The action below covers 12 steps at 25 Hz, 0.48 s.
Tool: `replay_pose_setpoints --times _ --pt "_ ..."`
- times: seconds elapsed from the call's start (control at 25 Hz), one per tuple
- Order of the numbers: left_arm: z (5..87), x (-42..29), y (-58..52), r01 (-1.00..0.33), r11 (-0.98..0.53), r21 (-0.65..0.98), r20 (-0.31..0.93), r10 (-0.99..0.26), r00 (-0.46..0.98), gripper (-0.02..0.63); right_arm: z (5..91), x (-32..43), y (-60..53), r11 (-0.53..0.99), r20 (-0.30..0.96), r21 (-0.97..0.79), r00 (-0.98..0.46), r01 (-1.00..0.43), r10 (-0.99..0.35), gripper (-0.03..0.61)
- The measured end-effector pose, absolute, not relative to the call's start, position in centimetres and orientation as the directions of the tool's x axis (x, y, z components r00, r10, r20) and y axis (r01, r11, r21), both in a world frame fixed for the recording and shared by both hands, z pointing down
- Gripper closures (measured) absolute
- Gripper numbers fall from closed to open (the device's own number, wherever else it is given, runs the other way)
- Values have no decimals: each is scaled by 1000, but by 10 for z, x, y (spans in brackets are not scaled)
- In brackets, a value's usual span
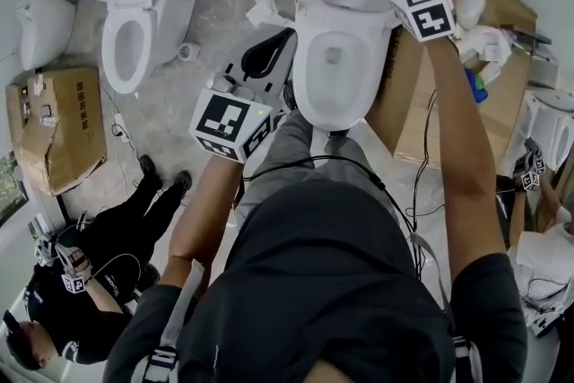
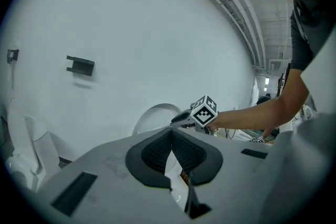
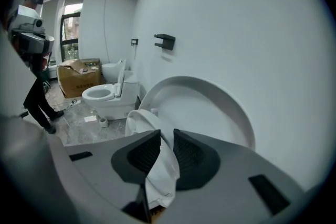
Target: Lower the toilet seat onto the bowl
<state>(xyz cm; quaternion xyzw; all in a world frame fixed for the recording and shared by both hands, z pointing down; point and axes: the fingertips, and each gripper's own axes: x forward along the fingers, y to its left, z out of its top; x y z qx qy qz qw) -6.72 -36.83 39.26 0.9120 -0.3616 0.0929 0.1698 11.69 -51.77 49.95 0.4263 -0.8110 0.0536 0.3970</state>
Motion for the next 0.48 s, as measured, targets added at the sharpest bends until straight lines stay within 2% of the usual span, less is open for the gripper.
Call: replay_pose_setpoints --times 0.48 --pt "382 -58 -346 -713 -656 246 298 -649 700 609 488 102 -456 666 706 180 -376 -724 -600 515"
